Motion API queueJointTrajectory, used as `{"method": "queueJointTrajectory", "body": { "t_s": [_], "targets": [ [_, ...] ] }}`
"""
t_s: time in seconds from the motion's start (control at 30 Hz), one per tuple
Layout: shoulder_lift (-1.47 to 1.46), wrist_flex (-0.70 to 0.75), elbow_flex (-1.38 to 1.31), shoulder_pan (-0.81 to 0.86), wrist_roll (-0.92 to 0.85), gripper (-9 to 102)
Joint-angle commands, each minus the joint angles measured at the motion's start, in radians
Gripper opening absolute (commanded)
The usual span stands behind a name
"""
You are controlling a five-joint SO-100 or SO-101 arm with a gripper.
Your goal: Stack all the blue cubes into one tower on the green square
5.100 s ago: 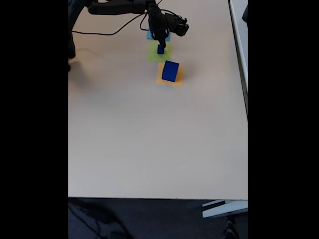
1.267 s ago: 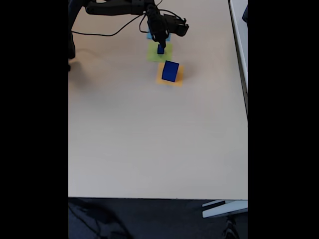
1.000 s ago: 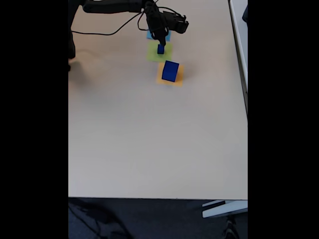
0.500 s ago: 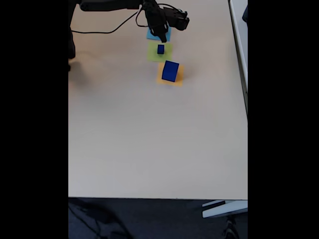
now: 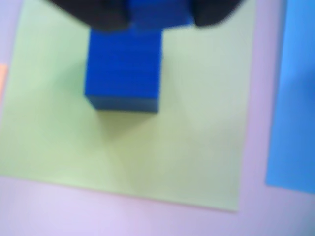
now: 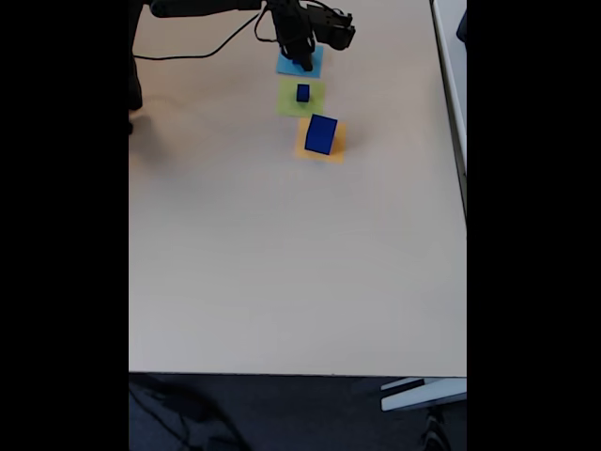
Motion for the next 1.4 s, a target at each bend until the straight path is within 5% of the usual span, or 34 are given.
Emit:
{"method": "queueJointTrajectory", "body": {
  "t_s": [0.0, 1.37],
  "targets": [
    [0.115, -0.002, -0.011, -0.003, 0.003, 0],
    [-0.069, -0.031, -0.215, 0.238, -0.11, 0]
  ]
}}
